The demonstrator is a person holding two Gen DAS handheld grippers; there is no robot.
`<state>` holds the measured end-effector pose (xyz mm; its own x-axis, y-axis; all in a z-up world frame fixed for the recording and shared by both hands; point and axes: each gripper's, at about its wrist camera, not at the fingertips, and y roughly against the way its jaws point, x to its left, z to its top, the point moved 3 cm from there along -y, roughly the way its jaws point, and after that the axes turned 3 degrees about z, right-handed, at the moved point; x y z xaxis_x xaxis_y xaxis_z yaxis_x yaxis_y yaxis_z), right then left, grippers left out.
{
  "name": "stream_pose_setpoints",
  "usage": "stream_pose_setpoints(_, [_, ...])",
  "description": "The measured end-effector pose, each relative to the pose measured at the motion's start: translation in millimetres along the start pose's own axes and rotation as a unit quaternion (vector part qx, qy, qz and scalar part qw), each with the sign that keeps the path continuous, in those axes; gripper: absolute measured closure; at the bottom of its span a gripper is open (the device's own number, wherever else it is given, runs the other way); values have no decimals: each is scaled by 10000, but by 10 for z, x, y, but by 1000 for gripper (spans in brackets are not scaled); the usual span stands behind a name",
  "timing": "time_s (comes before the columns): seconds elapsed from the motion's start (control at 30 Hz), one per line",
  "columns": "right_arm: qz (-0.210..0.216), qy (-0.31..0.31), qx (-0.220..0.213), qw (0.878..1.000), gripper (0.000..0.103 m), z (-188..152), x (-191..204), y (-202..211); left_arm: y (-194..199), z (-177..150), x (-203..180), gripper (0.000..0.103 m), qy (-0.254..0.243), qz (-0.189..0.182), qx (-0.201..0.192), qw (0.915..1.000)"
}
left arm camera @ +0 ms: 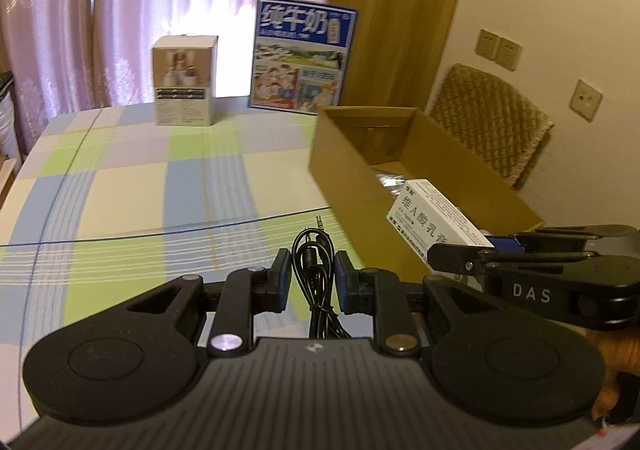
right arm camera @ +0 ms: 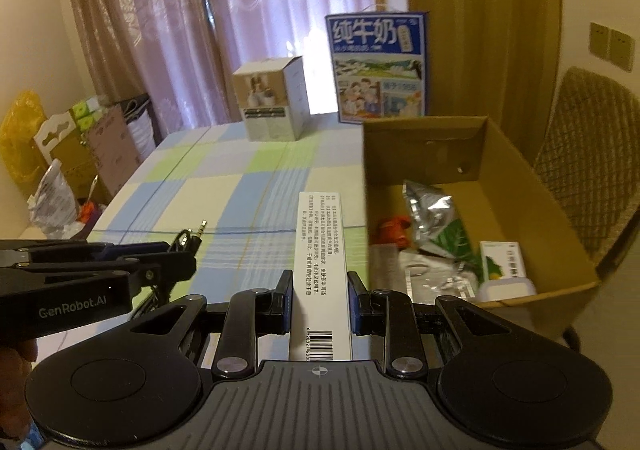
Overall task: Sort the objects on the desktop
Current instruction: 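Carry the cable with the left tool while the right tool carries the white box to the cardboard box, then open both tools to drop the cable and white box into the cardboard box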
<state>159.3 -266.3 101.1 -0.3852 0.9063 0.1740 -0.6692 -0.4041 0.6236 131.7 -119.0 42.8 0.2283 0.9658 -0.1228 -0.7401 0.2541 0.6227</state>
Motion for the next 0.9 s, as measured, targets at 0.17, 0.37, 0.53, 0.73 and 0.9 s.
stream_pose_setpoints(0.17, [-124,-43,-95,9999,80,-4,-164,167,-3,33,-234,85,27,-302,-11,9995])
stream_pose_setpoints(0.37, [-377,-180,-258,9988,80,18,-440,379,-1,126,-504,85,-97,-539,-71,9985])
stream_pose_setpoints(0.53, [-650,-280,-325,9970,80,54,-719,479,-98,203,-723,85,-179,-747,-45,9970])
stream_pose_setpoints(0.73, [-850,-428,-405,9946,80,165,-1090,513,-382,309,-980,85,-193,-942,69,9953])
stream_pose_setpoints(0.9, [-942,-452,-415,9937,80,293,-1335,422,-682,417,-1162,85,-202,-1060,158,9940])
